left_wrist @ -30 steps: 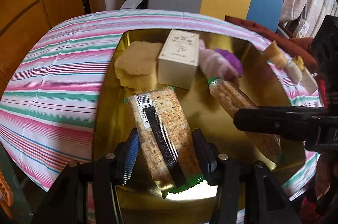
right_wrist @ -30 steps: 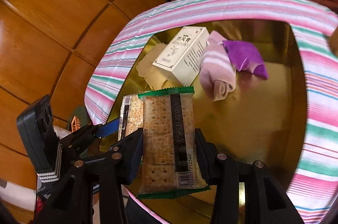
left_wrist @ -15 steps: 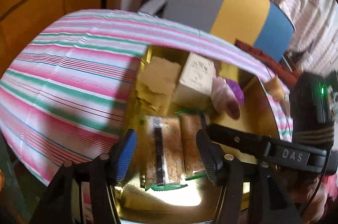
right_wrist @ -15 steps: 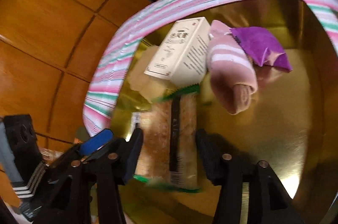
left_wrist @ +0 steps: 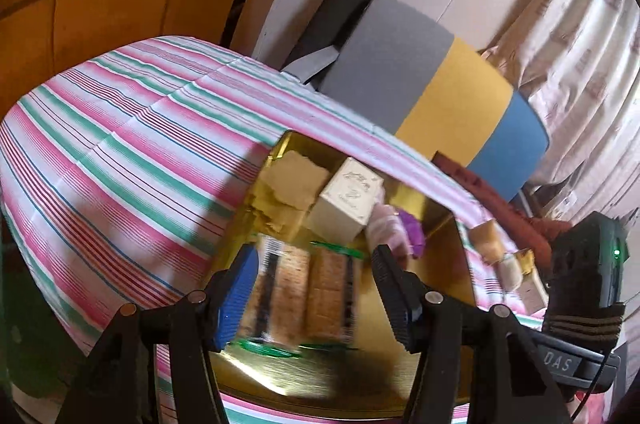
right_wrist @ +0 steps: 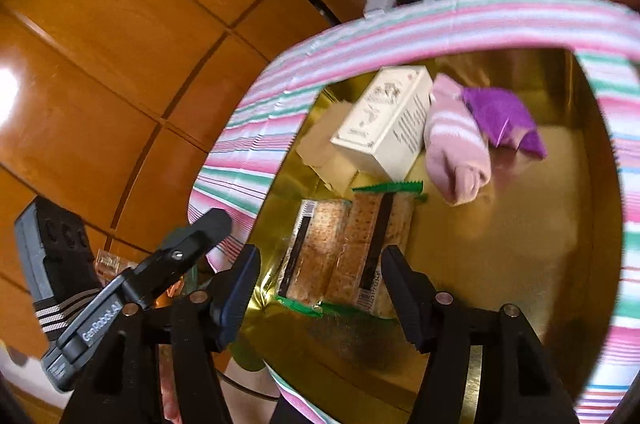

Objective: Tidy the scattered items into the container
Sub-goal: 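Move both tools back over the remaining items on the cloth, then grasp the green herbal box with the left tool while the right tool grasps the purple packet, then carry herbal box and purple packet into the gold tray and release both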

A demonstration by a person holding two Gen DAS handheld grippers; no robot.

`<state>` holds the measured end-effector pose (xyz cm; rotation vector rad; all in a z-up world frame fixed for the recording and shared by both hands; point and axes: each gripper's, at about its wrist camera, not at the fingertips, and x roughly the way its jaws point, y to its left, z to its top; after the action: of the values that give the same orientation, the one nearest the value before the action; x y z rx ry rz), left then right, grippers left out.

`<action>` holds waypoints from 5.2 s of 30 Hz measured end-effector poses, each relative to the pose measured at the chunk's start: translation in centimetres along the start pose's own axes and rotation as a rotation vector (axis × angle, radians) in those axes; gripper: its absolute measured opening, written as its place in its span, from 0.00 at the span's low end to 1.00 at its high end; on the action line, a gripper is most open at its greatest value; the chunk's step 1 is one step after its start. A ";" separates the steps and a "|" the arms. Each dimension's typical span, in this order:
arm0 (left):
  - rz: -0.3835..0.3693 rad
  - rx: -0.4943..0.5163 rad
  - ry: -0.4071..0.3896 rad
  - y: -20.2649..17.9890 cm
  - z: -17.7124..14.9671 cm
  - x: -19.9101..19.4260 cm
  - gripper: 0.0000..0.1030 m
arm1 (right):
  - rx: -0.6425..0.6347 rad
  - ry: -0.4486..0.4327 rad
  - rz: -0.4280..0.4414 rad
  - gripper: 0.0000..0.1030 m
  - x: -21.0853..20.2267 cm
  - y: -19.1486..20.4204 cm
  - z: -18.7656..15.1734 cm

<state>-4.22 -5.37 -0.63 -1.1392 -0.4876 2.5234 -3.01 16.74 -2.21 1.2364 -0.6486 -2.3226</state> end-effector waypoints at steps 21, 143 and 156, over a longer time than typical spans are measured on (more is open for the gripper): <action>-0.220 0.216 0.127 -13.7 -6.0 2.2 0.59 | 0.156 -0.183 -0.408 0.75 -19.3 -12.6 -3.8; -0.264 0.590 0.418 -32.3 -18.6 12.4 0.29 | 0.405 -0.182 -0.380 0.37 -27.5 -32.4 -5.6; -0.321 0.537 0.324 -28.3 -15.6 8.4 0.29 | 0.381 -0.203 -0.362 0.37 -27.6 -31.8 -5.5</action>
<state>6.82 25.98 -3.51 -1.1141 0.0883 1.9662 10.94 56.67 -5.57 1.3836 -1.0518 -2.7385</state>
